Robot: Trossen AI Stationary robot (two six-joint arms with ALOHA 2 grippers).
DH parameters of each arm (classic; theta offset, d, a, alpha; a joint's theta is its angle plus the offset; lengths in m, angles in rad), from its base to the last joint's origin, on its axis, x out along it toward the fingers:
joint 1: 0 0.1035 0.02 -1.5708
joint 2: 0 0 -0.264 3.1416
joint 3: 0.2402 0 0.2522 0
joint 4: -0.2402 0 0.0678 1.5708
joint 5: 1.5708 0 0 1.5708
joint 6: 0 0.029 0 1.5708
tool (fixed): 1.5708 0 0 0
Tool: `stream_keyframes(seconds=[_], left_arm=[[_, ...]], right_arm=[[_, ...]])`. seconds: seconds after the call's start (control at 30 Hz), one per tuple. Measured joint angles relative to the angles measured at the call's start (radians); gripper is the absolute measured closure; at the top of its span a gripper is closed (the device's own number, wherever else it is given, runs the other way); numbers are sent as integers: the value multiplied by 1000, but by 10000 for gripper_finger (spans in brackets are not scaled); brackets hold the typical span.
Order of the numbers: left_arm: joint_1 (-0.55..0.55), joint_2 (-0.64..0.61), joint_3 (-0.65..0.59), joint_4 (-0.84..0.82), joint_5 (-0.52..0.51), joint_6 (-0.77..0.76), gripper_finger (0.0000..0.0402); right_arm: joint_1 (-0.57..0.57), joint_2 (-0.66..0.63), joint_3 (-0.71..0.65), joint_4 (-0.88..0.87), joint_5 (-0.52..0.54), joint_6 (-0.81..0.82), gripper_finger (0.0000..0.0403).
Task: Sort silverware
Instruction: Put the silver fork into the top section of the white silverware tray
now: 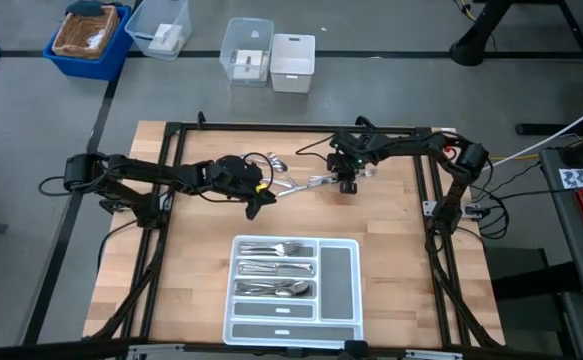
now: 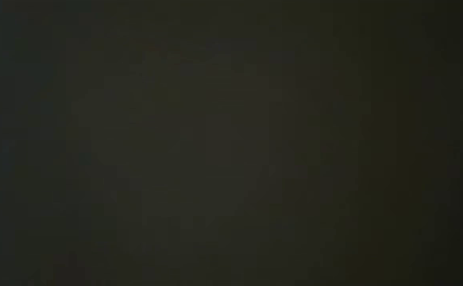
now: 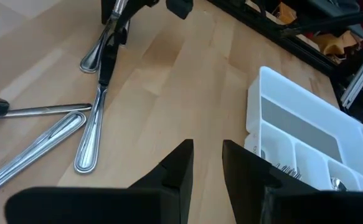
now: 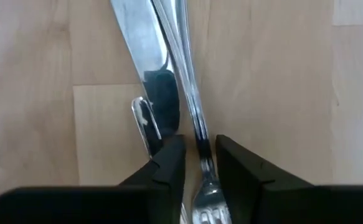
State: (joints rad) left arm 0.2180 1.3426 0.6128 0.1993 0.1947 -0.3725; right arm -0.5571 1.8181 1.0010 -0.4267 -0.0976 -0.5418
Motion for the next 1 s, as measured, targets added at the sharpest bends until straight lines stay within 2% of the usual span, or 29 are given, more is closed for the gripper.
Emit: stream_keyframes(seconds=[0.2,0.4,0.57,0.77,1.0], left_arm=[[0,0,0,0,0,-36,328],[10,0,0,-1,0,-79,328],[66,0,0,-10,1,-151,328],[171,-3,0,-32,12,-250,328],[300,-80,0,-215,29,-240,328]], right_arm=[[0,2,28,-41,-2,43,388],[9,11,134,-197,12,76,373],[45,10,260,-325,8,145,393],[168,8,413,-408,-55,274,385],[399,6,492,-343,-98,437,390]])
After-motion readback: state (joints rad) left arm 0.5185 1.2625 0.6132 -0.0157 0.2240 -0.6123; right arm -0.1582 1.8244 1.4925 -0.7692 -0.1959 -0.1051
